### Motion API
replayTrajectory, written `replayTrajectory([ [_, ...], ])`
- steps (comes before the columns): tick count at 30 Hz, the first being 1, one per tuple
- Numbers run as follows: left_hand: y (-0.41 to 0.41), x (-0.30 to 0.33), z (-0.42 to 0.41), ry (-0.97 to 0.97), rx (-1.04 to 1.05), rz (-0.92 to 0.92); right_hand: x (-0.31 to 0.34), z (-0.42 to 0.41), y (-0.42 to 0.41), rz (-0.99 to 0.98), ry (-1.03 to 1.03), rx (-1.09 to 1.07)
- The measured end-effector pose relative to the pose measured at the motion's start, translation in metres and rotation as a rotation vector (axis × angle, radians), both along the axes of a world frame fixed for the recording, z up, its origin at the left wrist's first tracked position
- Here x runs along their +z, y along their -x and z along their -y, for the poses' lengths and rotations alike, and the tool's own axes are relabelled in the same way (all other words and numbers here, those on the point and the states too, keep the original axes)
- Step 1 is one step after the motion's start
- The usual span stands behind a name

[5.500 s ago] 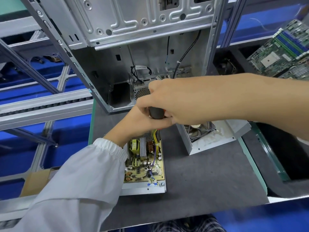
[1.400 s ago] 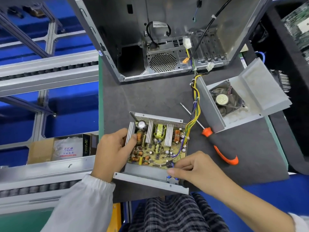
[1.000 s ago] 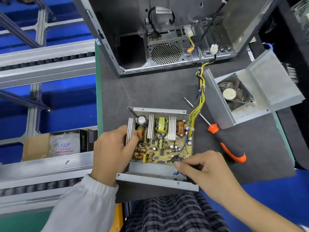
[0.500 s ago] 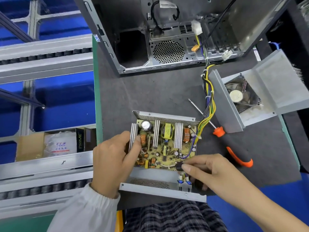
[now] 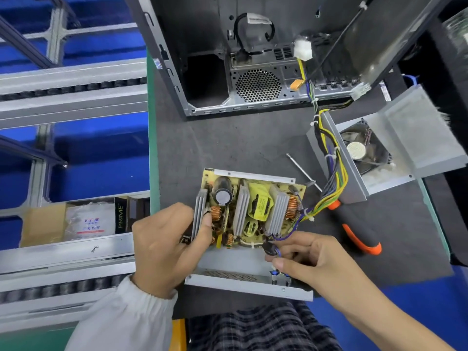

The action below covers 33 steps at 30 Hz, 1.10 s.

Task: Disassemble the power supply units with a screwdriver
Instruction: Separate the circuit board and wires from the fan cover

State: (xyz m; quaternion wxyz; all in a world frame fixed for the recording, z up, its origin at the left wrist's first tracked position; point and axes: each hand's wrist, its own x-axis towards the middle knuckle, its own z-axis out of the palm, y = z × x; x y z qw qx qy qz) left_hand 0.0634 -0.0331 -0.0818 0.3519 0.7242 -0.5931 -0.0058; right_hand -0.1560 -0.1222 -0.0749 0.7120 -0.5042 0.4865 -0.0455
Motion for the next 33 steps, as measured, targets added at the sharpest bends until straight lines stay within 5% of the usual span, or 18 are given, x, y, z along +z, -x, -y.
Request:
replayTrajectory([
  [5, -0.005, -0.001, -0.004, 0.001, -0.007, 0.038, 0.004, 0.003, -0.004, -0.075, 0.178, 0.118],
  [9, -0.004, 0.004, -0.005, -0.029, -0.016, 0.043, 0.012, 0.017, 0.003, -0.195, 0.628, 0.051],
  [13, -0.004, 0.005, -0.005, -0.046, -0.016, -0.017, 0.010, 0.027, -0.001, -0.078, 0.457, 0.115],
  [18, -0.002, 0.013, -0.004, -0.037, -0.044, 0.014, -0.003, 0.026, -0.006, 0.097, 0.257, -0.137],
  [23, -0.002, 0.017, -0.007, -0.069, -0.119, 0.073, -0.007, 0.025, -0.004, 0.216, 0.041, -0.156],
  [27, -0.006, 0.013, -0.018, -0.164, -0.194, 0.085, -0.011, 0.025, 0.000, 0.290, 0.023, -0.157],
  [33, -0.023, 0.011, -0.007, -0.189, 0.012, -0.496, -0.015, 0.020, -0.004, 0.389, 0.075, -0.233],
])
